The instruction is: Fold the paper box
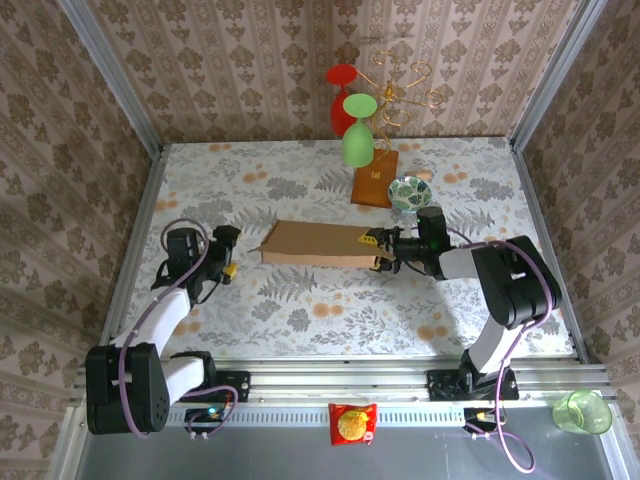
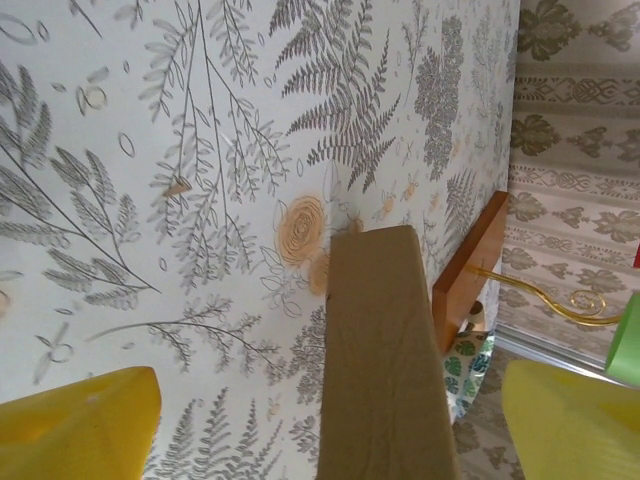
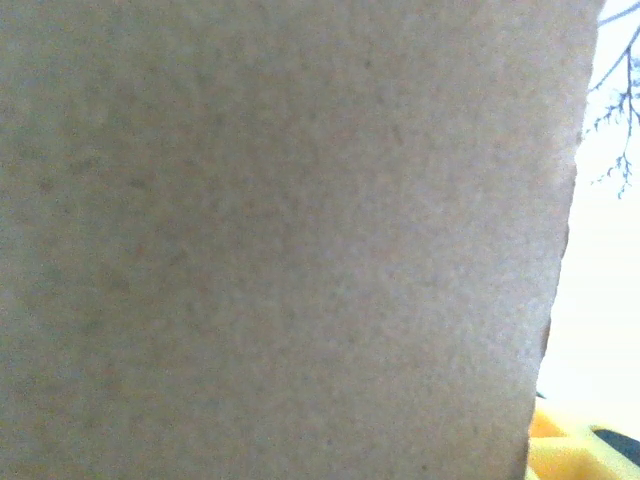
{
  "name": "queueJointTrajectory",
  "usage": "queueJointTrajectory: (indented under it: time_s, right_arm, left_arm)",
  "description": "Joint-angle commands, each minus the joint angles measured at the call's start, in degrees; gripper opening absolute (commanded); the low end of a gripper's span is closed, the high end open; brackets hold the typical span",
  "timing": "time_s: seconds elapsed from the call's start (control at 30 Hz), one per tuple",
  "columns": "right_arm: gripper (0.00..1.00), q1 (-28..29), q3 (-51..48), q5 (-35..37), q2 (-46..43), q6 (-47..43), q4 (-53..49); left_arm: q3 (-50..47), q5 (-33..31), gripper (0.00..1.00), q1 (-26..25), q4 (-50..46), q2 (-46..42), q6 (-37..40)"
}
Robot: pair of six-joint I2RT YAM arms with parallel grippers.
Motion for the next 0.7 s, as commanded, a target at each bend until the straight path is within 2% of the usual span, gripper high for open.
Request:
queueJointTrajectory:
  time_s: [0.0, 0.1, 0.17, 0.2, 0.27, 0.3, 0.33, 0.37, 0.4, 0.53, 0.6, 0.63, 0.67]
  right_arm:
    - [0.42, -0.63, 1.47, -4.73, -3.29, -3.05, -9.78]
    - [0.41, -1.88, 2.64, -4.84, -5.48, -6.66, -16.66]
    - [0.41, -2.97, 2.93, -5.21, -6.44, -7.84, -19.22]
    - [0.41, -3.4, 3.06, -5.58, -6.63, -8.14, -19.97]
    - [0.4, -4.29, 3.39, -6.01, -6.97, -8.99, -21.79]
    - [0.4, -4.68, 3.66, -6.23, -7.03, -9.71, -22.89]
    - [0.4, -4.96, 4.06, -6.53, -7.04, -10.57, -24.29]
    - [0.4, -5.19, 4.44, -6.69, -6.98, -11.34, -25.68]
    - [0.4, -5.36, 5.02, -6.89, -6.84, -12.5, -27.2]
    - [0.39, -6.23, 5.52, -7.92, -6.32, -13.4, -28.91]
    - [0.39, -6.88, 5.61, -8.16, -6.84, -13.79, -29.75]
    - [0.39, -7.12, 5.53, -8.26, -7.11, -13.87, -30.4]
    - [0.39, -7.25, 5.59, -8.4, -7.41, -14.03, -30.68]
  left_arm:
    - [1.42, 0.86, 0.75, -0.59, 3.3, 0.3, -0.43]
    - [1.65, -2.61, 0.71, -0.92, 4.15, -7.19, 14.13]
    - [2.56, -0.24, 0.64, -2.26, 4.84, -13.32, 30.18]
    - [4.48, -1.27, 0.6, -4.15, 0.31, -16.02, 37.46]
    - [10.02, -2.77, 0.6, -10.33, -9.93, -19.7, 56.57]
    - [12.48, -3.48, 0.64, -15.48, -14.47, -20.78, 65.78]
    - [14.08, -4.55, 0.64, -20.49, -17.26, -21.45, 72.65]
    - [14.8, -5.85, 0.64, -24.58, -18.36, -21.45, 76.35]
    - [15.93, -9.9, 0.64, -29.44, -19.98, -20.85, 79.95]
    - [21.3, -34.9, 0.75, -49.35, -26.03, -12.46, 96.69]
    - [22.19, -49.51, 0.87, -59.23, -24.27, -7.78, 105.61]
    - [22.09, -55.43, 0.93, -62.55, -21.69, -5.4, 110.19]
    - [21.92, -58.04, 0.98, -64.26, -19.7, -3.37, 113.51]
